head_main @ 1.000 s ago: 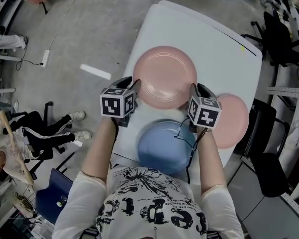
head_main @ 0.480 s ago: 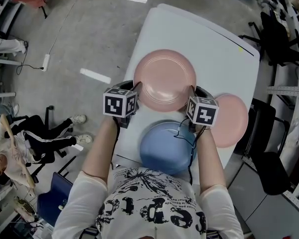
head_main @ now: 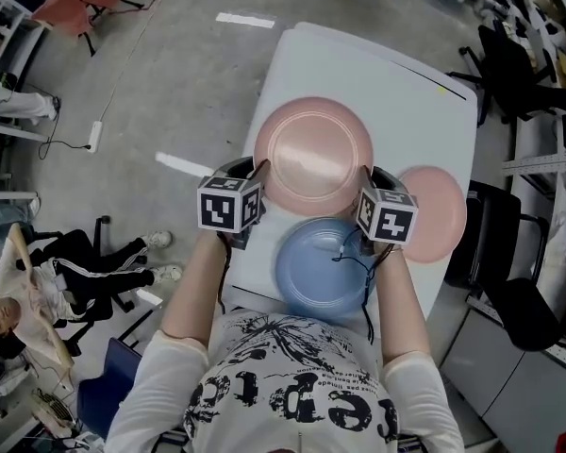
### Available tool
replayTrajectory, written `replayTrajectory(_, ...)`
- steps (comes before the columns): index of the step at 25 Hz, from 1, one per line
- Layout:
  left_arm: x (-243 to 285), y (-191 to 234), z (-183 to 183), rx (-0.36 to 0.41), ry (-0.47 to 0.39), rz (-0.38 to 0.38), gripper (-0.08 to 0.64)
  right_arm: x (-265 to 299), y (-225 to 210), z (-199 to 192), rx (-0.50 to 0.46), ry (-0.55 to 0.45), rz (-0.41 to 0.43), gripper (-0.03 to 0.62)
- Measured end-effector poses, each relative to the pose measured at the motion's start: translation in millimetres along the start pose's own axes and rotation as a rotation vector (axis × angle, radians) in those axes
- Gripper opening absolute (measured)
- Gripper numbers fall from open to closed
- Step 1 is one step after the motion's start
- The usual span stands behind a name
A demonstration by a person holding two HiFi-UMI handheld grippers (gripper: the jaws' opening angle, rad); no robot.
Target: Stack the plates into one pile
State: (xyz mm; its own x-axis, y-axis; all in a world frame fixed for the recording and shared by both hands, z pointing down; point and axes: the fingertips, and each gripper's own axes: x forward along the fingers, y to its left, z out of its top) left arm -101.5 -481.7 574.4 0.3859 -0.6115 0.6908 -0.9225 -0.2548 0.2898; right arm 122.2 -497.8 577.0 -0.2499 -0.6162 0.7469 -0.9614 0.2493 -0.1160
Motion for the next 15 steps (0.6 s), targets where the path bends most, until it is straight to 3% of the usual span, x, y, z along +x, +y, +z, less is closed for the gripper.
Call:
replayTrajectory(7,-52,-29,-20,0.031,-0.049,-0.030,0.097,-68,13,-20,0.035,-0.073,-0.002,0.060)
replayTrajectory(15,-93,-61,-64,0.085,-0.046,-0.091,0.097,-131,22,-77,0.072,-0.094,-0.060,0.061)
